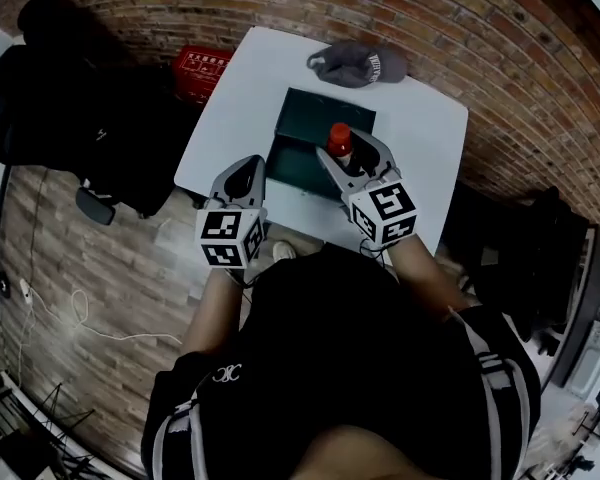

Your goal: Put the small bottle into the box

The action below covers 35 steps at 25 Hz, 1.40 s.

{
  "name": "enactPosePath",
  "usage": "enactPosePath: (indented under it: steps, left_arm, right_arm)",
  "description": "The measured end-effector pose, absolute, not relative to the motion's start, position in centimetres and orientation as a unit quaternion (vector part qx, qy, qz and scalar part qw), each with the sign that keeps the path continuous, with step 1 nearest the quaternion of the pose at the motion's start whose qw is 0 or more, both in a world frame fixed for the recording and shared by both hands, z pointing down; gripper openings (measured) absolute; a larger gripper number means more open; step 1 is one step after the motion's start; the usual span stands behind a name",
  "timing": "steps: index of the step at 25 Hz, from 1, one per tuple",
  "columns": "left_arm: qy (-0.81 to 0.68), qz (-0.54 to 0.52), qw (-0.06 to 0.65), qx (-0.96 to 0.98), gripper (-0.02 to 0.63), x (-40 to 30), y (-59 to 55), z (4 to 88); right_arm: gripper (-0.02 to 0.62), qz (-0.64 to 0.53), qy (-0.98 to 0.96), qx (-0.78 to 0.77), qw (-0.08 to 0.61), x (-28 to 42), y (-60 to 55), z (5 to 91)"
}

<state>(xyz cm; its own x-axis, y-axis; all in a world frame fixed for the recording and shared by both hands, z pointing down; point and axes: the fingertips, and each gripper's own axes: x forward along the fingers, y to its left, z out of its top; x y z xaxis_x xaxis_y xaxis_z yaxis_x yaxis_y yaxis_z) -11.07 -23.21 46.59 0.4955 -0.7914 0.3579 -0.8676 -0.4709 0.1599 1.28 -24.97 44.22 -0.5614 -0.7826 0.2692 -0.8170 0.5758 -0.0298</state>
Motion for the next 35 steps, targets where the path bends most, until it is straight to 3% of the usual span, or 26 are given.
enactPosePath:
  steps: [18,35]
  left_arm:
    - [-0.501,0.150,0.219,0.824,0.014,-12.0,-24.8,51.8]
    - [-0.532,0.154,0.257,0.792,0.014,-14.5,-23.2,54.3]
  right_arm:
    - [0.222,0.136,-0.892,0.377,0.210,-1.5,-27.1,52.8]
    - [0.222,0.141,-0.851,0.247,0.441,-1.7,-25.9,63.9]
